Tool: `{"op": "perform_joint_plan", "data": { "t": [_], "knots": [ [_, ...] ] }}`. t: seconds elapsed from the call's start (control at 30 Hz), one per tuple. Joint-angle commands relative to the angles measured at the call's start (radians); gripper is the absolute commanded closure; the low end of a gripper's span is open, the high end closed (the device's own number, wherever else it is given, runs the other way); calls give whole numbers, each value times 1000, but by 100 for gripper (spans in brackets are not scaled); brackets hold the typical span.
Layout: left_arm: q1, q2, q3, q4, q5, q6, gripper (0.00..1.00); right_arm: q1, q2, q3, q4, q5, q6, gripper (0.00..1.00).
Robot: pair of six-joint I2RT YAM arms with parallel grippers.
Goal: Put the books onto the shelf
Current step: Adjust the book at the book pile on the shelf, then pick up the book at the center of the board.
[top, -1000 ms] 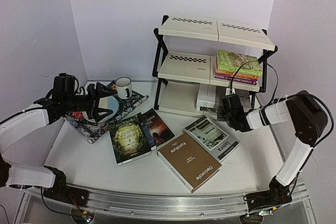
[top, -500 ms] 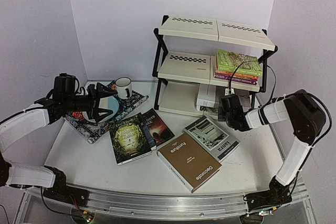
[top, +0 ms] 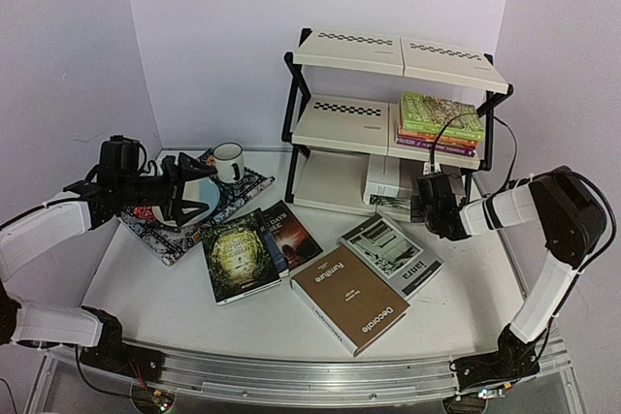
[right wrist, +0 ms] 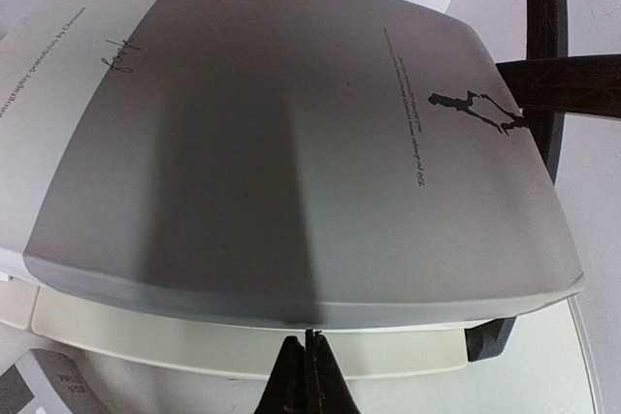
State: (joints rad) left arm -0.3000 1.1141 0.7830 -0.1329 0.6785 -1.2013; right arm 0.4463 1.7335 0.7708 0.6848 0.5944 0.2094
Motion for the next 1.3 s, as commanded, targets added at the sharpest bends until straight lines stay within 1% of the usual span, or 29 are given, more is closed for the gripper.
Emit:
{"op": "perform_joint_plan", "data": {
  "t": [0.0,0.07,0.17,0.3,0.4,0.53,0.73,0.8,0.87,1.03,1.1,1.2,1.27],
  "knots": [
    [2,-4,-4,6,-8,27,8,-7,-80,13,64,-41,-7,99],
    [2,-6,-5,6,-8,51,8,-7,-111,-9,53,-74,6,89],
    [3,-13,-6,-6,-12,122,8,-5,-169,-46,22,-126,35,79],
    [3,-30,-17,-87,-58,220,7,13,-257,-94,-64,-179,76,73],
    [3,-44,-45,-126,-76,278,6,34,-321,-114,-141,-201,103,63],
    [4,-76,-89,-160,-96,303,4,40,-412,-140,-249,-253,130,53],
    [2,-122,-157,-178,-109,293,3,40,-544,-174,-393,-338,182,39],
    [1,-129,-177,-178,-100,281,3,40,-575,-172,-448,-375,203,36],
    [-11,-140,-195,-178,-102,258,4,40,-594,-156,-507,-415,214,30],
    [-112,-184,-219,-178,-174,195,4,40,-633,-93,-726,-498,221,12],
    [-155,-190,-224,-178,-203,167,4,40,-664,-89,-799,-531,225,3],
    [-198,-188,-225,-176,-224,146,4,40,-722,-85,-863,-569,244,2],
    [-215,-188,-221,-176,-236,136,4,41,-766,-102,-874,-582,257,2]
  ]
}}
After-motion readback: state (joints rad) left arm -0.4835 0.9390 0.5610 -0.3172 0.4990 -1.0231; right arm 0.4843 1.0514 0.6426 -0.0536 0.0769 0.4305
